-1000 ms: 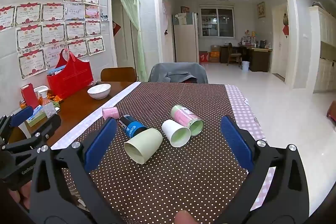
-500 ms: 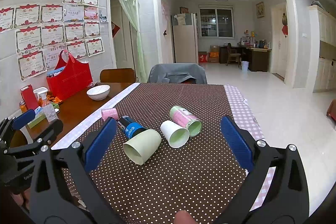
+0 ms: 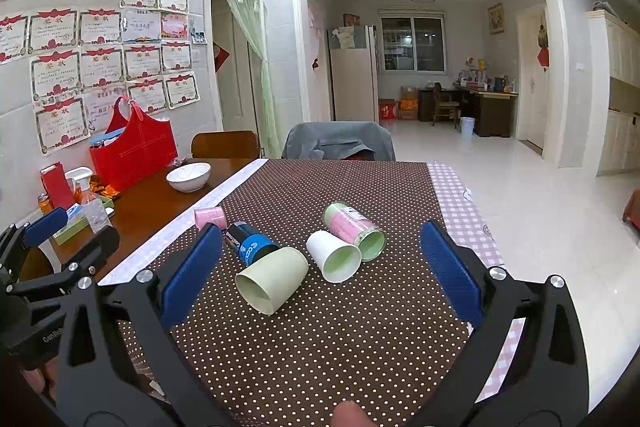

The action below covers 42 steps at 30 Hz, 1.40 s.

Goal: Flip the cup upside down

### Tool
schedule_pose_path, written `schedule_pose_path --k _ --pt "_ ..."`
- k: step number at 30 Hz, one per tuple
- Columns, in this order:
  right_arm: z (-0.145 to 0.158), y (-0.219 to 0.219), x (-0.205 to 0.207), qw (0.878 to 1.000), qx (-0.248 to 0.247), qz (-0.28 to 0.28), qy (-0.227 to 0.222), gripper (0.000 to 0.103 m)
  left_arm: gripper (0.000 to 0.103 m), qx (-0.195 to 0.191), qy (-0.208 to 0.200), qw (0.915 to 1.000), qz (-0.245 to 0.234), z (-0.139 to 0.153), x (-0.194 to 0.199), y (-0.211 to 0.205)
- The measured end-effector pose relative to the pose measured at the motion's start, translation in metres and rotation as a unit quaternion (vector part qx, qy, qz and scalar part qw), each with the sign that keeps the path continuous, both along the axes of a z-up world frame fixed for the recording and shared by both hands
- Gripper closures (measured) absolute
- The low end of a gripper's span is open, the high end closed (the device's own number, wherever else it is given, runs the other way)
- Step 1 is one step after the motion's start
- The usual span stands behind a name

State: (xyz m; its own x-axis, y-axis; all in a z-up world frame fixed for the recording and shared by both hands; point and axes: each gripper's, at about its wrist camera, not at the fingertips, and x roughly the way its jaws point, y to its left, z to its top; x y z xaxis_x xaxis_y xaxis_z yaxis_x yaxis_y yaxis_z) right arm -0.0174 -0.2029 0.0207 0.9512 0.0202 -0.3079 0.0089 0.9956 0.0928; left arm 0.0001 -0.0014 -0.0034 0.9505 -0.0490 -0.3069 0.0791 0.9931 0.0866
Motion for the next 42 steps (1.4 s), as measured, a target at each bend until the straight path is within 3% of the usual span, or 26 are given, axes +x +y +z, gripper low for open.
schedule_pose_path --k 26,42 --pt "-0.006 0.001 0.005 1.000 0.002 0.007 0.008 0.006 0.017 -0.006 0.004 1.0000 -0.003 -0.002 0.002 -0.002" --pt "-0.025 -0.007 0.068 0.997 -0.012 0.029 0.073 0.006 0.017 0.004 0.038 0.9992 -0.010 -0.018 0.067 -0.013"
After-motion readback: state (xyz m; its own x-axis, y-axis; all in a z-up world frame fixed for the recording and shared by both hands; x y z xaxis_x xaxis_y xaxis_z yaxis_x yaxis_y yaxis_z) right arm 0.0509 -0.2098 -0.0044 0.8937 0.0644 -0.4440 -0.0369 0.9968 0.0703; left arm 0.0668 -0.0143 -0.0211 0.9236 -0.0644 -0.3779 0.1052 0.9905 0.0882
